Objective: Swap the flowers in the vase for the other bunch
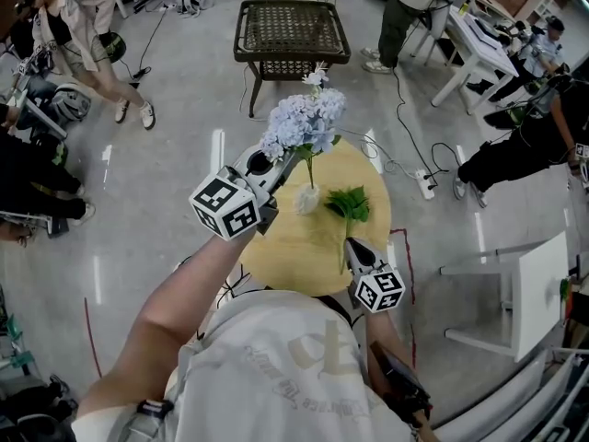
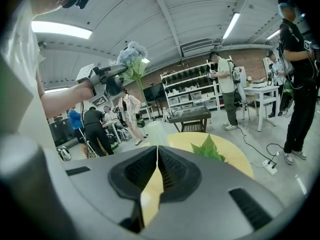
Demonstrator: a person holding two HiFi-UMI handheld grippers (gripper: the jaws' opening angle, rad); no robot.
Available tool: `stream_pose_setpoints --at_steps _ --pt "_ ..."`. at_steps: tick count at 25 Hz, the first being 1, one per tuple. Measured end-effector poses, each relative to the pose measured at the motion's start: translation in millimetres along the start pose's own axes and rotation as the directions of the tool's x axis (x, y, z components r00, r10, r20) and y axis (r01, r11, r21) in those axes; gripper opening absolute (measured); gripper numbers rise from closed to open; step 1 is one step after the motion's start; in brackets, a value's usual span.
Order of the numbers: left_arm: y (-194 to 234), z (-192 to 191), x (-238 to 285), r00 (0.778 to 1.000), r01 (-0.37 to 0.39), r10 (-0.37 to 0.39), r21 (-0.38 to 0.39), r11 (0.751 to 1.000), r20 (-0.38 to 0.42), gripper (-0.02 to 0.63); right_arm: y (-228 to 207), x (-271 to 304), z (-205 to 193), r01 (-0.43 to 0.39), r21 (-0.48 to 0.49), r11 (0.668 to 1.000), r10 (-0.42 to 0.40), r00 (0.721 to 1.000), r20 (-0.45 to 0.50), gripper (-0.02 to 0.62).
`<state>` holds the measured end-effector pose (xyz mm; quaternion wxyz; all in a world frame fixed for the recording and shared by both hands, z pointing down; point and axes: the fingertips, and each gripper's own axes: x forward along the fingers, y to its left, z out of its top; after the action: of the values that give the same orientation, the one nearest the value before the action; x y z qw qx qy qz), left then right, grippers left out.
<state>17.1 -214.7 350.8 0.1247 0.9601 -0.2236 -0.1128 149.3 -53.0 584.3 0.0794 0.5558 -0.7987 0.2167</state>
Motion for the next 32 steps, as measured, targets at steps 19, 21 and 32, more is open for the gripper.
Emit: stream_pose_setpoints --at_steps 19,21,32 --pt "26 20 -49 0.997 -0.071 0.074 -0.089 0.994 0.038 0.031 16 3 2 -0.034 -0.026 0.999 0.034 0.999 -0.009 0.009" --pt "31 17 -56 0.996 -0.082 0.086 -0.094 0.992 0.031 0.031 19 5 0 -0.038 -0.029 0.999 0.037 0.999 -0.013 0.008" --pt "48 -23 -84 0.986 -0.162 0.152 -0.175 0.971 -0.074 0.031 24 6 -4 -0.052 -0.030 0.998 0.051 0.998 -0.026 0.008"
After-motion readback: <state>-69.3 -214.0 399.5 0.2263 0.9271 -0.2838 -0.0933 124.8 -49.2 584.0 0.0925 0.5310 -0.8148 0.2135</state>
